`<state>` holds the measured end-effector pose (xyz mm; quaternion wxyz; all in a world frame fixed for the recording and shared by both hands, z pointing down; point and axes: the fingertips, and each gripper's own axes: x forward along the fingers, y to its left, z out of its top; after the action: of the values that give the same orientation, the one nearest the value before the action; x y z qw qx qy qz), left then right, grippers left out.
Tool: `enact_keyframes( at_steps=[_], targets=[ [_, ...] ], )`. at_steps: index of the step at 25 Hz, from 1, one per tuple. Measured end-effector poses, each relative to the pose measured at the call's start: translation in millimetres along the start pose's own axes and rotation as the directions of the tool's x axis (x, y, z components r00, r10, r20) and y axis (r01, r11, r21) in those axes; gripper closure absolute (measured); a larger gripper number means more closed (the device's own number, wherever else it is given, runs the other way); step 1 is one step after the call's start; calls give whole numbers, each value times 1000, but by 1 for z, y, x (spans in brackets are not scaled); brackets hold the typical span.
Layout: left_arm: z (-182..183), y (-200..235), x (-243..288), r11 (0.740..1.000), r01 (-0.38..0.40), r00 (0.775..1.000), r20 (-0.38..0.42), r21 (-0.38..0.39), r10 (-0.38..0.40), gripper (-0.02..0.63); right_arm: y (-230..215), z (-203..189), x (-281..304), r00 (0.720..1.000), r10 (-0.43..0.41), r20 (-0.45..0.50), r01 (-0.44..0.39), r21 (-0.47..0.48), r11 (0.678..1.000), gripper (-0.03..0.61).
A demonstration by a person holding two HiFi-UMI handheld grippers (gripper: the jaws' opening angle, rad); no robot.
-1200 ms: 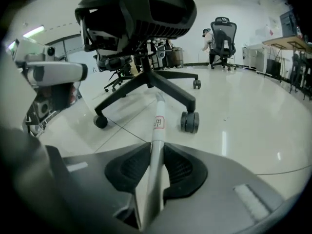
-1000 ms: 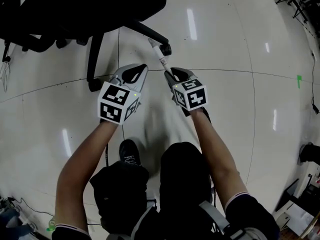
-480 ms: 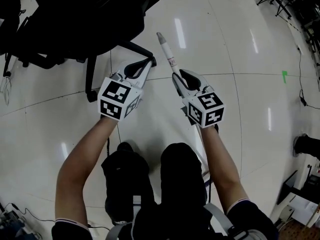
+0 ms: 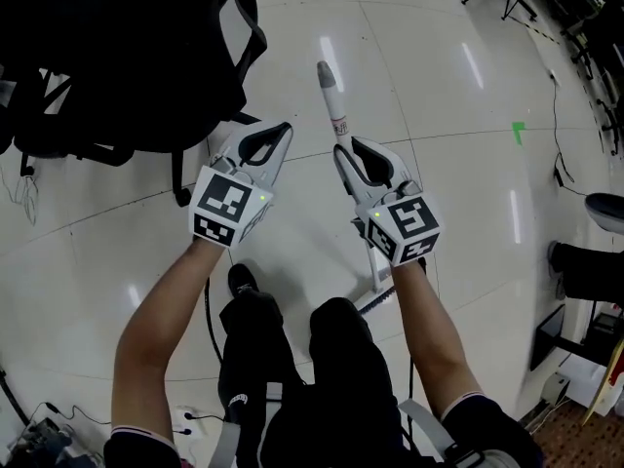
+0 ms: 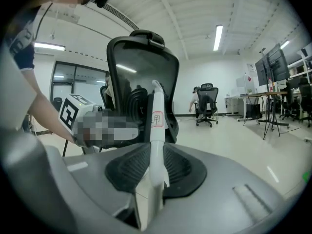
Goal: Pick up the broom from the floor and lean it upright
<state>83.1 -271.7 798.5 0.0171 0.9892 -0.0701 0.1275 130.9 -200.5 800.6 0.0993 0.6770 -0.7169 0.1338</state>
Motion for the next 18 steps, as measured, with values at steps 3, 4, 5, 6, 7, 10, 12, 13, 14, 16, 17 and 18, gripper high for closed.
enact_keyframes(
  at_steps=[3, 4, 5, 6, 7, 10, 12, 13, 14, 16, 17, 18],
  targets=[
    [46, -13, -17, 1000, -14, 1000, 13, -19, 14, 614, 2, 47, -30, 1000, 4, 15, -4, -15, 1000, 491],
    [60, -17, -23, 999, -21, 1000, 17, -30, 22, 614, 4, 60, -40, 1000, 6, 17, -5, -16, 1000, 491],
    [74, -22, -31, 999, -29, 999, 20, -41, 30, 614, 6, 73, -50, 1000, 8, 17, -8, -18, 1000, 492],
    [87, -26, -39, 998, -37, 999, 21, -50, 38, 614, 9, 84, -59, 1000, 11, 13, -11, -23, 1000, 491],
    [99, -30, -47, 997, -45, 999, 20, -55, 47, 614, 12, 95, -67, 1000, 16, 9, -15, -30, 999, 492],
    [130, -36, -76, 997, -65, 998, 4, -38, 65, 614, 20, 126, -83, 1000, 22, -4, -22, -51, 998, 492],
    [145, -37, -95, 997, -71, 997, -15, -6, 71, 614, 25, 142, -88, 1000, 20, -24, -21, -56, 998, 494],
    [152, -37, -104, 997, -74, 997, -24, 9, 74, 614, 27, 149, -90, 999, 20, -40, -23, -62, 998, 494],
    [159, -36, -112, 997, -78, 996, -32, 19, 78, 614, 29, 156, -90, 998, 22, -54, -25, -72, 997, 495],
    [174, -30, -126, 995, -93, 995, -40, 30, 94, 614, 36, 170, -87, 997, 27, -69, -33, -96, 995, 499],
    [183, -25, -133, 994, -103, 994, -39, 35, 105, 614, 39, 176, -83, 997, 31, -71, -39, -107, 994, 499],
    [192, -18, -139, 993, -114, 993, -35, 38, 115, 614, 43, 182, -77, 997, 36, -72, -45, -116, 992, 499]
  ],
)
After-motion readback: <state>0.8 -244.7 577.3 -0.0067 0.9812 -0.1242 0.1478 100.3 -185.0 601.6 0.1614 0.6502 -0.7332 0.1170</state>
